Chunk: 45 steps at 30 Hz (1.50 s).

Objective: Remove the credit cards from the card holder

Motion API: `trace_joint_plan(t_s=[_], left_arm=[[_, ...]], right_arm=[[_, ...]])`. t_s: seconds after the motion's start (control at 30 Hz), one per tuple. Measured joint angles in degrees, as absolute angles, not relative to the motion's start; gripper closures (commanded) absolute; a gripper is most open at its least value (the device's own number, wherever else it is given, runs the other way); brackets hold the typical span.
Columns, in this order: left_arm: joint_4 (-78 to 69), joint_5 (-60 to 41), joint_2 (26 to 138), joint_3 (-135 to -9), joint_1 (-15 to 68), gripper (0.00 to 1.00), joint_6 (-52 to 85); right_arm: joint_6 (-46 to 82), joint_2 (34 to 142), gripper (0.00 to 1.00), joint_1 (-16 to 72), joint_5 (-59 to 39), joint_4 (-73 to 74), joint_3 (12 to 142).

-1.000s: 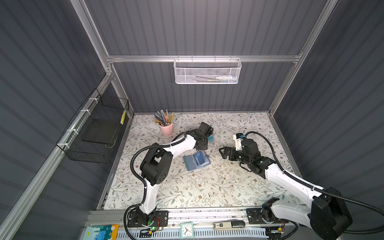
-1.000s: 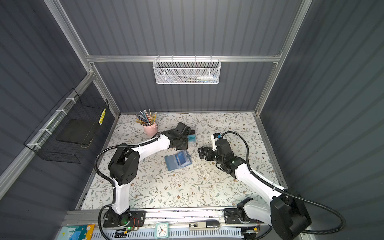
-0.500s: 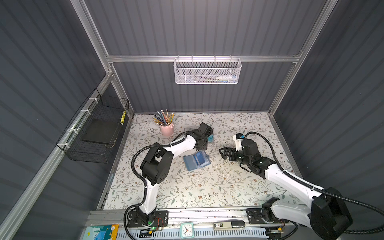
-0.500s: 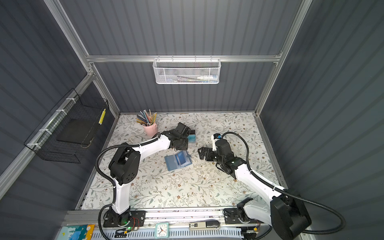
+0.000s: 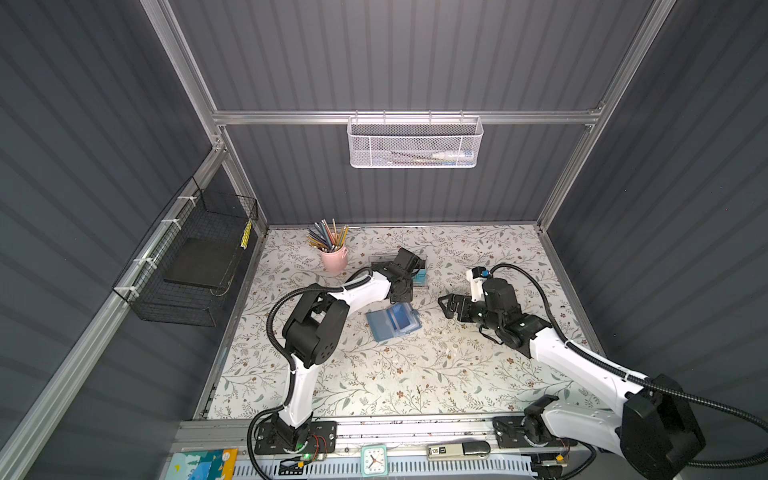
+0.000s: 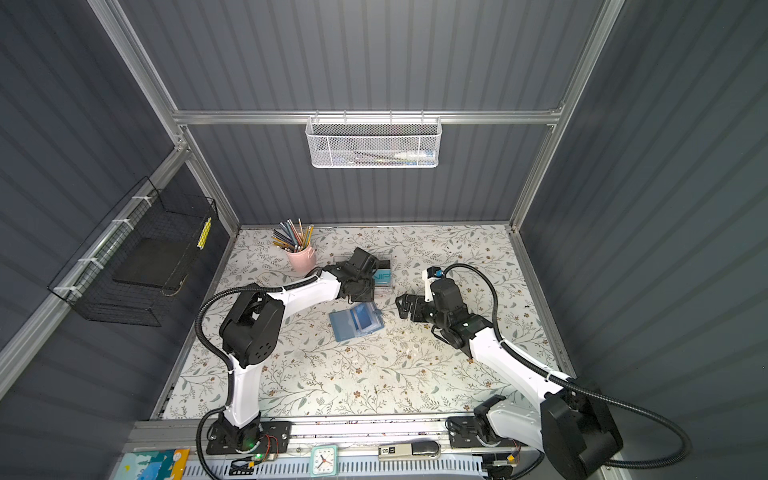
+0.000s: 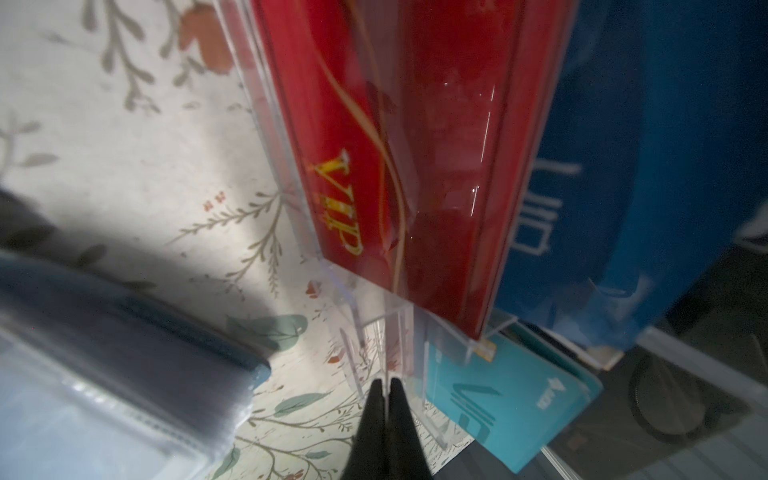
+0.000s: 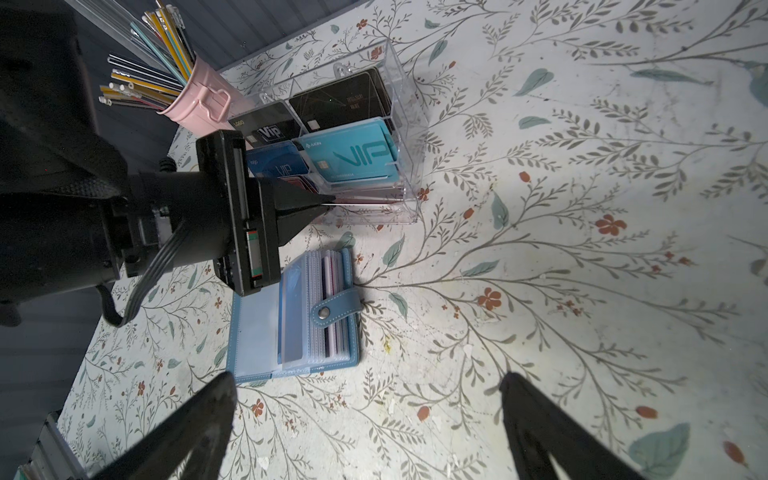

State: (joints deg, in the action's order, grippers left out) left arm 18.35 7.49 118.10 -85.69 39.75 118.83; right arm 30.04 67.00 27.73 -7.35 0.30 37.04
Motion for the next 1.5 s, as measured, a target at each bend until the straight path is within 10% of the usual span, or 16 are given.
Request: trace_joint_plan(t_s=[1.03, 1.5], left_arm=[[17.15, 9.41, 118.02, -84.62, 39.64, 0.76, 118.85], [17.08, 13.5, 111.22, -83.88, 39.64, 0.49, 118.34]], right_arm=[[30.63, 67.02, 0.01, 27.73, -7.73, 0.84, 36.71], [30.55, 67.92, 0.01, 27.73, -7.66, 0.86, 36.71]])
